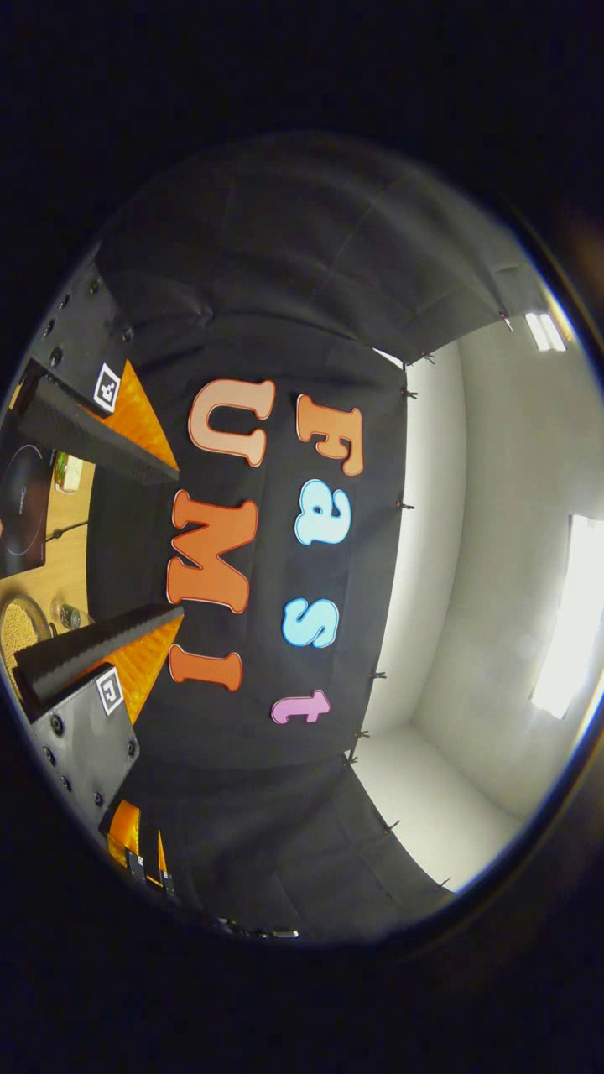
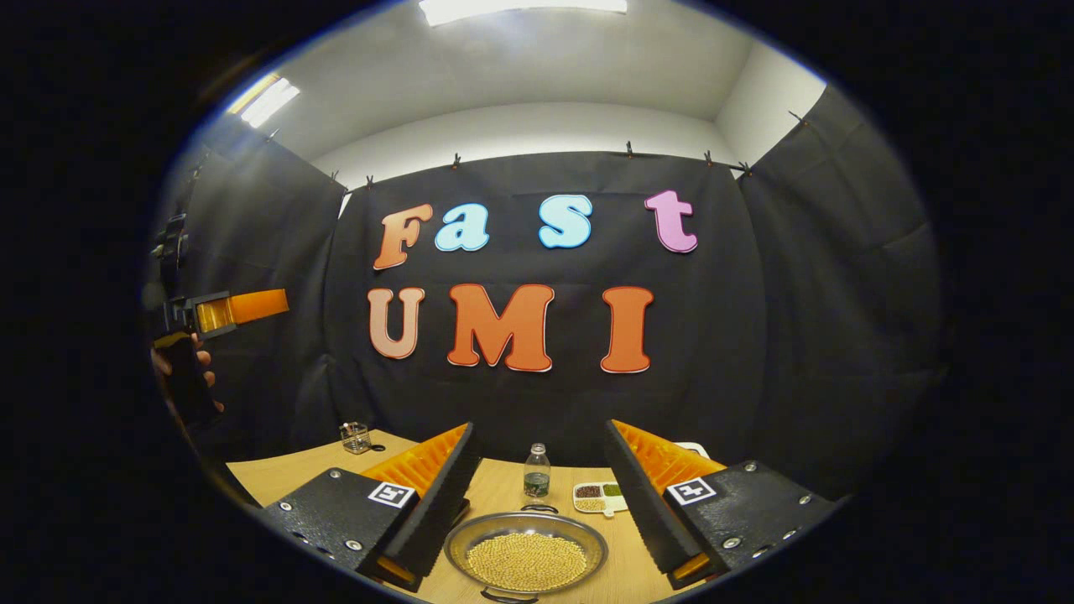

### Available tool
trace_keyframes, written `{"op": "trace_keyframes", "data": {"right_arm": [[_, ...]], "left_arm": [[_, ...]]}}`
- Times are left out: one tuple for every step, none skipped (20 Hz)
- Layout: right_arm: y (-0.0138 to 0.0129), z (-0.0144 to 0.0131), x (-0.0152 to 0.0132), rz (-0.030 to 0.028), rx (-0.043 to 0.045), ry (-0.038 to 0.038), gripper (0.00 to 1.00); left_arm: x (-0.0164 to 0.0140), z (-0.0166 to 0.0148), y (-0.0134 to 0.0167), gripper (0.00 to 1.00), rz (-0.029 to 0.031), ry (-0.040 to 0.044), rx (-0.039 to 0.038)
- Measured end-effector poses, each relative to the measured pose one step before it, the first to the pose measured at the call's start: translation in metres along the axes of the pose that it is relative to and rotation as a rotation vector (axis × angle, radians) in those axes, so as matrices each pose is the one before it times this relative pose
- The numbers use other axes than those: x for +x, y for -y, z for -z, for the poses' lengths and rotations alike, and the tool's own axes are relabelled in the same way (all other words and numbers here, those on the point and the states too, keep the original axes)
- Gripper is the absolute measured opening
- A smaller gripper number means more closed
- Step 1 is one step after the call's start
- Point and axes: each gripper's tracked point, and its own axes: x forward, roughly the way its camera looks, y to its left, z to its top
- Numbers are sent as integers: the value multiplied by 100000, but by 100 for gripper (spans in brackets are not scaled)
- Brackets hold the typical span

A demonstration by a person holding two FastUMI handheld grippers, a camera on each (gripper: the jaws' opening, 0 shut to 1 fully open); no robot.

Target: First push the handle of the pot to place it horizontally, then grasp the pot with both hands and set it on the induction cooktop.

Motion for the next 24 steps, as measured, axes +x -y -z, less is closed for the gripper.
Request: {"op": "trace_keyframes", "data": {"right_arm": [[-123, 470, -134, -1114, 416, -1366, 94], [-93, 680, 11, -1191, -284, -1654, 93], [-137, 813, 6, -1379, -852, -1822, 93], [-88, 839, 300, -1168, -1036, -1998, 92], [-15, 907, 221, -715, -832, -2305, 92], [-66, 964, 140, -664, -435, -2383, 92], [-186, 882, 211, -1128, 73, -2296, 88], [-355, 839, 271, -1503, 429, -2296, 86], [-398, 753, 205, -1416, 702, -2421, 82], [-338, 850, 331, -1529, 629, -2655, 79], [-403, 826, 291, -1790, 467, -2864, 73], [-673, 961, 335, -2427, 269, -2985, 70], [-755, 923, 309, -2930, 660, -3307, 61], [-687, 1060, 207, -2714, 744, -3362, 56], [-514, 1101, 389, -2554, 583, -3548, 50], [-411, 1028, 412, -2136, 155, -3373, 48], [-238, 949, 469, -1305, 223, -3040, 45], [-270, 1108, 340, -1081, 483, -2979, 42], [-315, 1024, 430, -1096, 934, -3080, 36], [-195, 825, 658, -589, 996, -3521, 33], [139, 1027, 652, 239, 425, -4159, 29], [277, 918, 755, 935, 605, -3859, 29], [95, 788, 488, 295, 742, -3131, 29], [-231, 795, 428, -511, 1130, -2590, 29]], "left_arm": [[36, -30, 34, 96, -81, 98, 107], [46, 165, -24, 94, -203, -10, -332], [-75, 318, -14, 94, 148, -520, -425], [-34, 283, -250, 94, -490, -211, -108], [85, 275, -536, 94, -842, -139, -83], [100, 114, -387, 96, -960, -118, -42], [139, 188, -442, 96, -926, -257, 489], [101, 171, -299, 94, -998, -415, 742], [198, 196, -133, 94, -525, -575, 497], [-78, 287, -50, 94, -116, -430, 129], [181, 232, 47, 94, -37, -246, 213], [99, 91, -167, 94, -426, -128, 348], [55, 211, -185, 94, -420, -149, 515], [-39, 137, -346, 94, -938, 100, 372], [121, 69, -368, 94, -920, 41, 214], [-19, 96, -186, 96, -255, 137, -222], [6, -74, -182, 94, -144, 138, 10], [-26, 64, -128, 94, -416, 165, 669], [6, 155, -325, 94, -617, 80, 571], [29, 41, -119, 96, -127, 100, 367], [27, -148, -128, 94, -255, 253, -55], [15, 27, -100, 96, -190, 28, -1], [-63, 73, -120, 94, -13, -72, -37], [172, 62, -29, 96, 83, -95, 107]]}}
